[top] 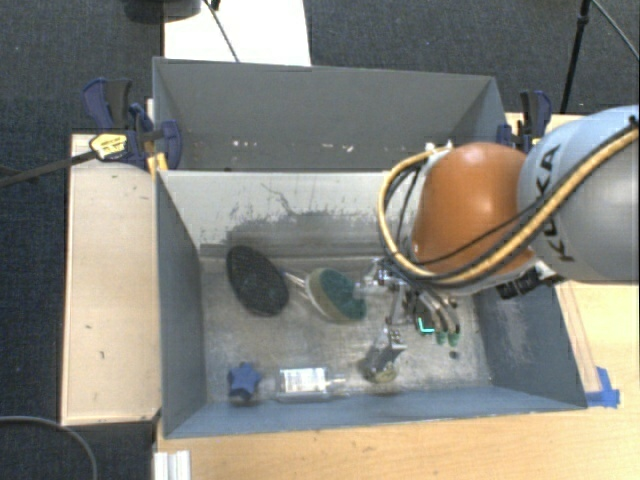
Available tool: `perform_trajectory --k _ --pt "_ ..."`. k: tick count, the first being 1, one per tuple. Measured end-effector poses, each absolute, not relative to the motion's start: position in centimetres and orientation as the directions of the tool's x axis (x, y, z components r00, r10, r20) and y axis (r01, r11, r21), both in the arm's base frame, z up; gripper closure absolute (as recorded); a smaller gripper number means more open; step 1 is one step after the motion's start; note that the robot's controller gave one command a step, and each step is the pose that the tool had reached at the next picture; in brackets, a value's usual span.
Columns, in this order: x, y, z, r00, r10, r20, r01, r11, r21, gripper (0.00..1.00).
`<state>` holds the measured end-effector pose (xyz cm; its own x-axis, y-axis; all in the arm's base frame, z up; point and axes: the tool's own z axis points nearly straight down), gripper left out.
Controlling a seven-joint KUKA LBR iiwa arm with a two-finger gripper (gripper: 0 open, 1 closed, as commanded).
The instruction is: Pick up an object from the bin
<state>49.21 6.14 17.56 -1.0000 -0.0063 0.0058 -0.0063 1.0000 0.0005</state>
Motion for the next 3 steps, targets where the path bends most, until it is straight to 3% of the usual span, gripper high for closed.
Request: perform_trajectory --k 1,2,3 --pt "54.9 10.7 12.3 -0.993 -0.117 -0.003 -0.117 0.993 0.000 0.00" --pt "59.6 4.7 7.3 -0.990 -0.141 -0.021 -0.142 0.990 0.001 0.00" --pt "59.6 4.9 7.6 -0.989 -0.144 -0.022 -0.144 0.990 -0.001 1.00"
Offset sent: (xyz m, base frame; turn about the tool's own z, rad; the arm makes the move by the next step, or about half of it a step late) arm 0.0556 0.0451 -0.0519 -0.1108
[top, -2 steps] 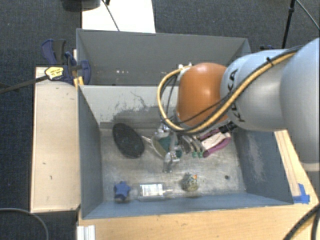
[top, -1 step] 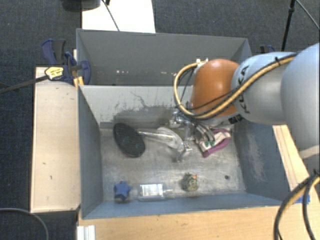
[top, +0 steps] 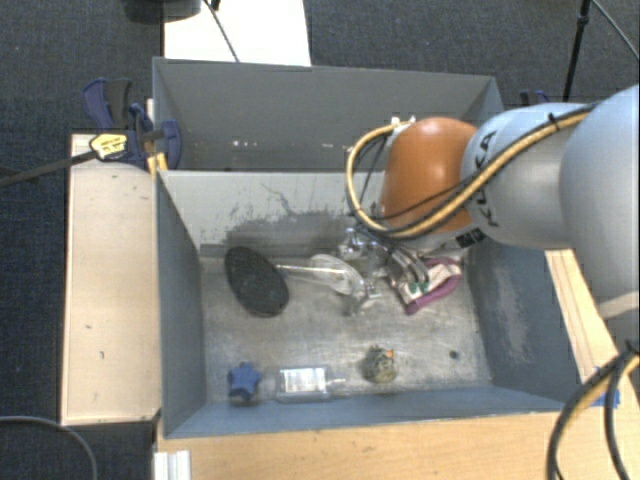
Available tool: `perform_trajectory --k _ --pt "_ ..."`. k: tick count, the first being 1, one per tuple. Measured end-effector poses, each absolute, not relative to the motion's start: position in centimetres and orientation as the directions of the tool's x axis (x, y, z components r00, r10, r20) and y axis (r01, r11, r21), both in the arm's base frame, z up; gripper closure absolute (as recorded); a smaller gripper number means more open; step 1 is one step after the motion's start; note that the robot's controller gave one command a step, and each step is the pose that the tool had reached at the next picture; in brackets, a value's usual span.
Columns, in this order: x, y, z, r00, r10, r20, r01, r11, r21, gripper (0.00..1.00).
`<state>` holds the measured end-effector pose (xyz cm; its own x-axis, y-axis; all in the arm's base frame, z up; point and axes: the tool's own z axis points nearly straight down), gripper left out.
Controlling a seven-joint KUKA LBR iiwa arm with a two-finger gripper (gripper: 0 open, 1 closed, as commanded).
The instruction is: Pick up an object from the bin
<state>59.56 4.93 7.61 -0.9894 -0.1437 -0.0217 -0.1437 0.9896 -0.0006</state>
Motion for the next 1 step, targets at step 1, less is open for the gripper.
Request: perform_trajectory --k 1 --pt "59.02 4.05 26.10 -0.978 -0.209 -0.012 -0.209 0.978 -0.002 1.00"
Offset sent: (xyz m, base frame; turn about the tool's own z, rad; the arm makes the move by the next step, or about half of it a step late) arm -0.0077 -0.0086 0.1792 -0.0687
